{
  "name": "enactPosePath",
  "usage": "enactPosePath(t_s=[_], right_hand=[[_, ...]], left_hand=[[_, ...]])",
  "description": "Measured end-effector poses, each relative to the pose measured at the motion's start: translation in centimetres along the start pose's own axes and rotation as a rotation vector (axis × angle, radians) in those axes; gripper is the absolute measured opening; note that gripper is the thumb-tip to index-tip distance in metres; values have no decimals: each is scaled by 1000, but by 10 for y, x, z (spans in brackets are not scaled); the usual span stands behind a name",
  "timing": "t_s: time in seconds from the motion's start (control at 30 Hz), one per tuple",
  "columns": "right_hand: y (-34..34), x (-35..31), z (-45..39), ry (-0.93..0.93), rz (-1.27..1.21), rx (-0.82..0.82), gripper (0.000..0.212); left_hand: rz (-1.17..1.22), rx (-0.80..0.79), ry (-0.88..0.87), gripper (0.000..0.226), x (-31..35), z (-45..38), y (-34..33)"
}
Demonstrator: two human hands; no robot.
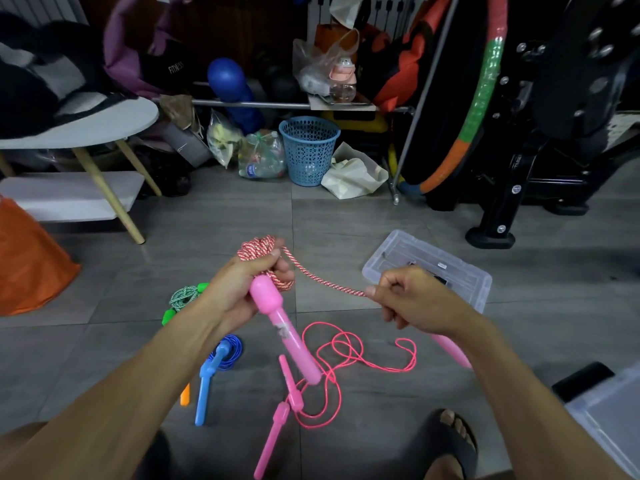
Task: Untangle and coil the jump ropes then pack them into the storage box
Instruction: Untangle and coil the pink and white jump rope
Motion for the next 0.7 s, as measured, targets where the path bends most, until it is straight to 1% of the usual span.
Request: enactPosePath(t_s=[0.03,0.07,0.1,0.13,0.2,0.23,0.3,0.33,0.37,0.43,0.47,0.5,0.57,0.6,0.67,0.7], right_hand=[[-1,1,-1,-8,57,43,30],[-3,1,-2,-11,62,99,24],[-6,0,-3,-18,-29,132,14],[-11,-4,-3,-25,-197,136,7],[-21,-13,-3,-8,-511,108,22],[-25,-17,-2,13,-565,98,28],[-31,-23,1,51,-533,74,32],[-34,-25,1,54,-521,31,32],[-36,-26,2,59,-532,-47,36],[-41,-24,2,94,-533,-244,61],[-43,-24,3,118,-509,-326,69],[-45,-23,3,140,-496,-391,71],[-48,-23,4,176,-509,-482,68],[-48,-24,4,193,-508,-499,60],[-48,-25,6,212,-464,-473,40],[-48,-25,6,204,-438,-444,33]], left_hand=[[-11,-49,19,32,-1,1,0],[-50,-120,47,35,-2,3,-2],[-103,-203,83,34,-3,6,-3],[-155,-279,120,28,-5,9,-5],[-258,-388,147,8,-9,15,-11],[-301,-419,140,10,-11,17,-13],[-358,-452,139,15,-15,18,-15],[-372,-458,151,16,-15,19,-15],[-385,-477,168,16,-14,19,-14],[-424,-565,211,15,-9,23,-16],[-436,-623,231,15,-7,27,-19],[-443,-669,252,16,-5,30,-21],[-457,-732,306,14,-3,36,-26],[-474,-762,322,13,-3,38,-27],[-508,-805,325,13,-4,39,-27],[-511,-813,314,12,-4,39,-26]])
Point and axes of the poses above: each hand's wrist, its own z-axis away from the middle knuckle, its own y-axis out of the back of the hand, x = y × z, the point moved 1 cm from there along -z, towards the middle knuckle, and after that the axes turned 7 degrees about -y, right-handed, at the moved point
